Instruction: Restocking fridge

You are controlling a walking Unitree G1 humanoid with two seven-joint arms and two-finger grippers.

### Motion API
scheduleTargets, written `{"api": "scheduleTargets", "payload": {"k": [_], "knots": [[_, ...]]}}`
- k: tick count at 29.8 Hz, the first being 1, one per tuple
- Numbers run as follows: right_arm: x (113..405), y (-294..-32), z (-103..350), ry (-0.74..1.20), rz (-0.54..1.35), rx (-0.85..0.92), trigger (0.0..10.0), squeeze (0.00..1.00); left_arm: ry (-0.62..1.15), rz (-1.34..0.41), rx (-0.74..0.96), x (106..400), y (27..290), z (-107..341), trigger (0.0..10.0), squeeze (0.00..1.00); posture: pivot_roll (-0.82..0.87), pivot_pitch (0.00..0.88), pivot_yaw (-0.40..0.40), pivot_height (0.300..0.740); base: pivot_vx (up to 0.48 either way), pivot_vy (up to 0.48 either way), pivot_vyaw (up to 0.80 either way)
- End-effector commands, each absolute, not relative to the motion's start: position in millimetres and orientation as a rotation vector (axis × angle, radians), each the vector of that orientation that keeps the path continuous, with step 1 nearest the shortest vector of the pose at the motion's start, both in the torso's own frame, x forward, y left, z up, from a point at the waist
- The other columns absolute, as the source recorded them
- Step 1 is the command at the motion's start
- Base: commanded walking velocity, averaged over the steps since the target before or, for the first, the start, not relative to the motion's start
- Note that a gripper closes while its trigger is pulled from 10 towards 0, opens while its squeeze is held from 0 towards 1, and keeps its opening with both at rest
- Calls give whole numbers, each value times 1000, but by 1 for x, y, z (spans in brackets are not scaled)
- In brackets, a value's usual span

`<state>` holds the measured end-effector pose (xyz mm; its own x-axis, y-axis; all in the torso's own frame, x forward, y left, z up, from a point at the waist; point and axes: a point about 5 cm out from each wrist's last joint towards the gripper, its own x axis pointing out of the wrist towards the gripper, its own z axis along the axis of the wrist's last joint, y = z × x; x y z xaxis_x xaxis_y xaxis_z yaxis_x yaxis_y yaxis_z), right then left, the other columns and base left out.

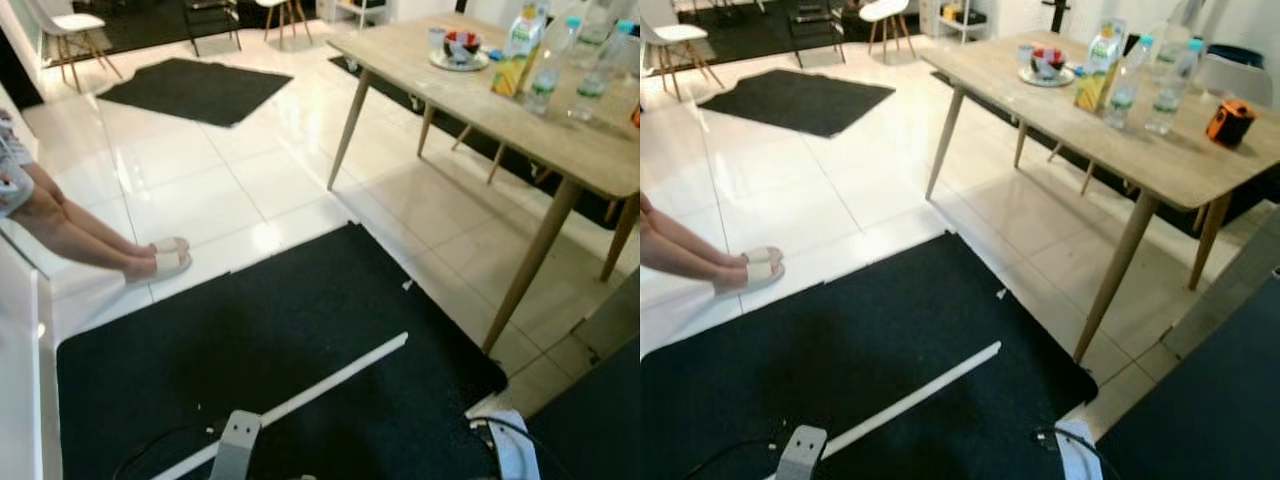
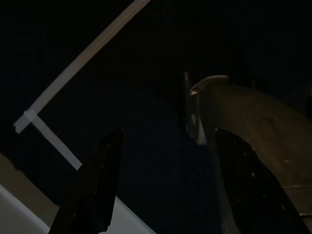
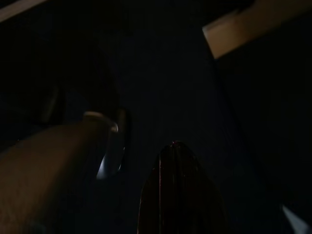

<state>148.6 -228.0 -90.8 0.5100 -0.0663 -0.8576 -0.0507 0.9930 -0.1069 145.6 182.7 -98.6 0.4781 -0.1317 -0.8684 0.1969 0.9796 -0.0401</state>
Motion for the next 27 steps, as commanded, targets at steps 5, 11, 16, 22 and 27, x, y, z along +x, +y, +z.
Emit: {"api": "scheduleTargets", "payload": {"k": [5, 11, 16, 22, 27], "knots": [[149, -224, -91, 1045, 7, -83, 10000, 0, 1061, -192, 57, 145, 183, -99, 10000, 0, -9, 28, -18, 740, 327, 0, 0], [146, -218, -94, 1063, 29, -65, 10000, 0, 1066, -195, 55, 144, 181, -100, 10000, 0, -13, 25, -16, 740, 342, 0, 0], [146, -218, -94, 1062, 24, -60, 10000, 0, 1067, -202, 55, 144, 180, -100, 10000, 0, -17, 27, -10, 740, 368, 0, 0], [143, -218, -95, 1068, 19, -57, 10000, 0, 1064, -215, 58, 145, 179, -99, 10000, 0, -15, 30, -8, 740, 373, 0, 0], [143, -218, -95, 1068, 17, -52, 10000, 0, 1064, -219, 61, 145, 178, -99, 10000, 0, -16, 32, -7, 740, 379, 0, 0]]}}
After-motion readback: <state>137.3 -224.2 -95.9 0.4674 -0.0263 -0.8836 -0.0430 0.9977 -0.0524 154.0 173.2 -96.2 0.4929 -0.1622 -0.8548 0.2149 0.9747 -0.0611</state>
